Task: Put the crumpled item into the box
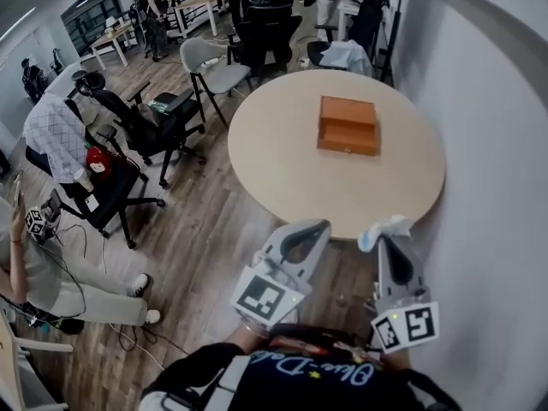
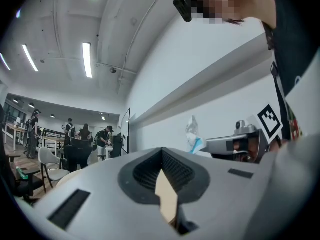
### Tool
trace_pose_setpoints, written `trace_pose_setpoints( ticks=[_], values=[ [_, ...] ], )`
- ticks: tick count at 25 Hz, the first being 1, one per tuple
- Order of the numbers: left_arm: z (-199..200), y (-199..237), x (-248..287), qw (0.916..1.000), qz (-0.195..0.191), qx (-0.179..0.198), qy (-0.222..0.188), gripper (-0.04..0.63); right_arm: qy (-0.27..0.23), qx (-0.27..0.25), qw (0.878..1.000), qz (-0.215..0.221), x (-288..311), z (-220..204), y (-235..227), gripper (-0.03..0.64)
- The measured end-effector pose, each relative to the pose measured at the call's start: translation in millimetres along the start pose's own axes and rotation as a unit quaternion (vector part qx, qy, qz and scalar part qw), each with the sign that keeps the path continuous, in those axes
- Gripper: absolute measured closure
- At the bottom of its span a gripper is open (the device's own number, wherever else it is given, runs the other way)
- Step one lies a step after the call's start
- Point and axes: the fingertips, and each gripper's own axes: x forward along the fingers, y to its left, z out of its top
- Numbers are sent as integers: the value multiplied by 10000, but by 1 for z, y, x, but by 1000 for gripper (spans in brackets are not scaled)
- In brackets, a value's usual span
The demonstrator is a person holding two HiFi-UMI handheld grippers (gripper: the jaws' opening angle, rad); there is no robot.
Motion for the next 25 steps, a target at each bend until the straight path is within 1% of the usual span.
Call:
trace_pose_setpoints(
  ticks=[9, 16, 21, 23, 25],
  values=[
    [-7, 35, 15, 9996, -261, -87, -70, 603, -14, -99, 9995, -293, 33, -4, 1, 617],
    [-13, 44, 24, 9988, -435, -197, -107, 603, 152, -127, 9987, -469, 41, -11, 1, 617],
    [-20, 34, 33, 9972, -670, -332, -24, 603, 264, -90, 9973, -678, 34, -16, -9, 617],
    [-21, 34, 38, 9970, -683, -358, -10, 603, 309, -50, 9969, -721, 37, -17, -16, 617],
    [-22, 41, 41, 9975, -585, -396, 22, 603, 316, 1, 9972, -682, 45, -19, -21, 617]
  ],
)
